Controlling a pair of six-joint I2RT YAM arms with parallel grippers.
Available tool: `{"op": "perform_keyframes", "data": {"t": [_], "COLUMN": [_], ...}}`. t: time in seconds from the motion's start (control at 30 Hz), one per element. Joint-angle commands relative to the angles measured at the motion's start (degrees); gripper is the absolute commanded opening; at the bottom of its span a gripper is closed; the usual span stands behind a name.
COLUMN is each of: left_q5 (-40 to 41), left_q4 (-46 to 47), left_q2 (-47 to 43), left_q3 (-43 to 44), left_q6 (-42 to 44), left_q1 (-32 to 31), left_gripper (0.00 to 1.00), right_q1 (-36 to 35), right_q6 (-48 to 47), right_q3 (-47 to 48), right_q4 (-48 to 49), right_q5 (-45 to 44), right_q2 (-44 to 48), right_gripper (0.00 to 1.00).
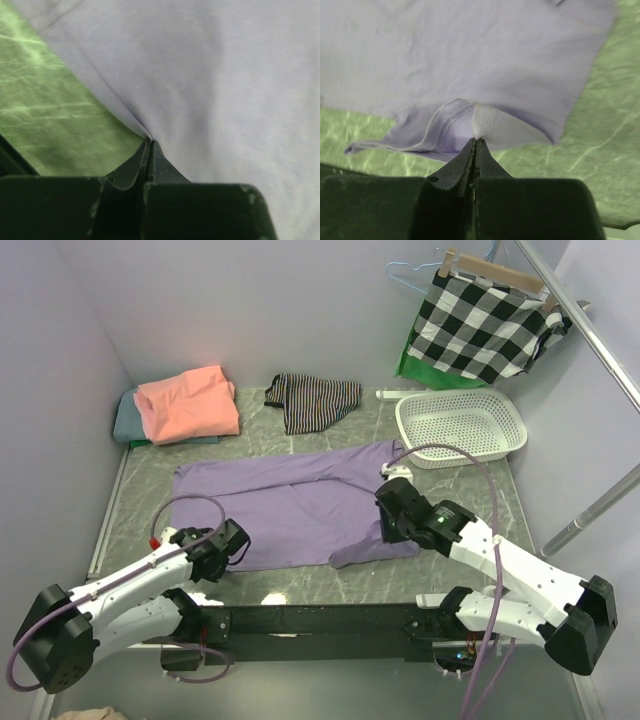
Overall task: Fold and stack the t-shirts
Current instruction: Fold the tshirt
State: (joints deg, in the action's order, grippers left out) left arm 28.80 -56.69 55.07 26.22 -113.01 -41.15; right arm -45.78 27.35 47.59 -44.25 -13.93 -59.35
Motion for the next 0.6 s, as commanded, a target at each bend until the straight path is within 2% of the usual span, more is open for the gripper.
{"op": "perform_keyframes", "data": {"t": [0.0,0.27,0.4,0.57], "left_q5": [3.98,7.94,8.47,7.5], "left_q4": [-3.25,-7.56,-8.18,-3.27], "left_q2": [1.18,5.13,7.33,9.53], "left_q3": [7.08,13.42,15.09,15.62], "left_q6": [2.97,6.39,8.51,16.65], "left_q1": [-0.25,-0.25,0.19,5.01], "left_gripper": [0.01,0.01,0.06,0.08], "right_q1": [5.24,10.71,12.47,14.83], "right_q6": [-1.16,-2.13,-2.74,-3.18], "right_q3": [3.03,4.44,6.11,7.77], "right_q4": [1.09,4.34,5.31,7.16], "right_q5": [-4.53,-5.14,-6.19,-7.42], "right_q2": [2.05,-1.29,-4.01,-6.3], "right_gripper": [0.0,0.0,0.0,0.0]}}
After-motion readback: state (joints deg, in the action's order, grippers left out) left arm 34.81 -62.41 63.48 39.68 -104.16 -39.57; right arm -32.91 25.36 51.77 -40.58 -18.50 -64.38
